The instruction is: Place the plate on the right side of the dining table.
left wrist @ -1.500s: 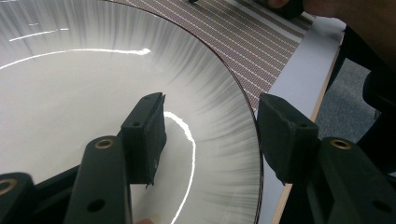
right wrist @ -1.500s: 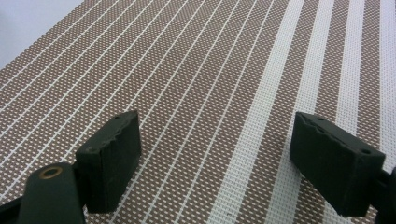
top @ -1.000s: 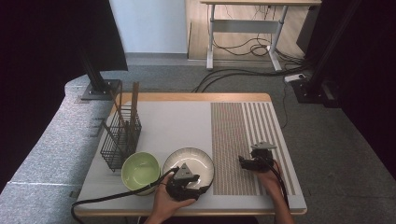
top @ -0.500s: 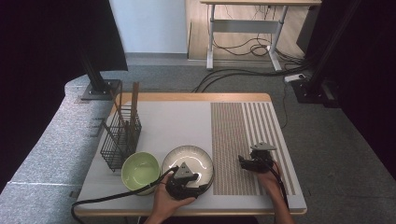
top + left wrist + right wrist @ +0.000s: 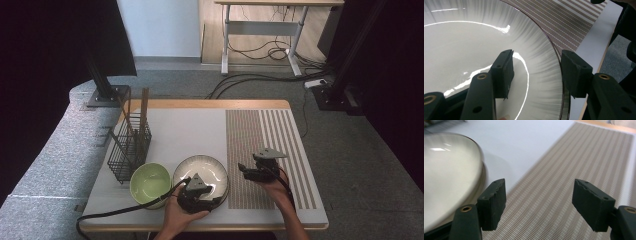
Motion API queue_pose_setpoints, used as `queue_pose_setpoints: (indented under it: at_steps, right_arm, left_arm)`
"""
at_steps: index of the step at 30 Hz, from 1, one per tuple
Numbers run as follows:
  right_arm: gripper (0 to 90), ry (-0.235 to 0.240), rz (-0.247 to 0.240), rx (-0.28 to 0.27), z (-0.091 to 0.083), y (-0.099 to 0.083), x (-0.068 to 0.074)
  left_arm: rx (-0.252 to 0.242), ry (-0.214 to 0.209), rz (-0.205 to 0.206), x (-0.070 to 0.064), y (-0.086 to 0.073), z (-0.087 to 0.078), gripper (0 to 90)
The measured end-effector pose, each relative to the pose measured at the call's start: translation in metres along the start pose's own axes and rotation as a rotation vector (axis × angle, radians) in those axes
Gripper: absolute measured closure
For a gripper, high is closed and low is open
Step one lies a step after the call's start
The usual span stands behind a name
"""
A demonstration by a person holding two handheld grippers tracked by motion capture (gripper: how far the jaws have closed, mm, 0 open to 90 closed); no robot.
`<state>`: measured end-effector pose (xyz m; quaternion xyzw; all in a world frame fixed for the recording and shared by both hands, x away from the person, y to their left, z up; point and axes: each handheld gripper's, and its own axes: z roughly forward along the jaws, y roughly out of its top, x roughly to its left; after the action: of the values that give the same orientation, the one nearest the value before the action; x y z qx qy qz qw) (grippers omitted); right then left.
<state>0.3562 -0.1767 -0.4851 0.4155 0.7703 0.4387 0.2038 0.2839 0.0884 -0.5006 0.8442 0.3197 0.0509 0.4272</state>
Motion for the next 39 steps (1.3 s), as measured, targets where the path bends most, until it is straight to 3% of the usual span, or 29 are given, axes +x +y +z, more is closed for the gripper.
queue_pose_setpoints:
  at_steps: [6,19,30,39]
  right_arm:
    - [29.5,0.068,-0.025,-0.020,0.008,0.015,0.017]
    - [39.3,0.220,-0.052,0.019,0.050,0.030,0.042]
    - [52.1,0.281,-0.054,0.061,0.076,0.032,0.047]
    - [73.3,0.286,-0.050,0.075,0.084,0.027,0.045]
  left_arm:
    - [0.000,-0.002,-0.004,0.000,0.000,0.000,44.8]
    - [0.003,-0.003,-0.006,0.001,0.000,0.000,44.8]
    - [0.006,0.003,-0.007,0.002,0.000,0.000,45.0]
    - [0.006,0.000,-0.010,0.003,0.000,0.000,45.1]
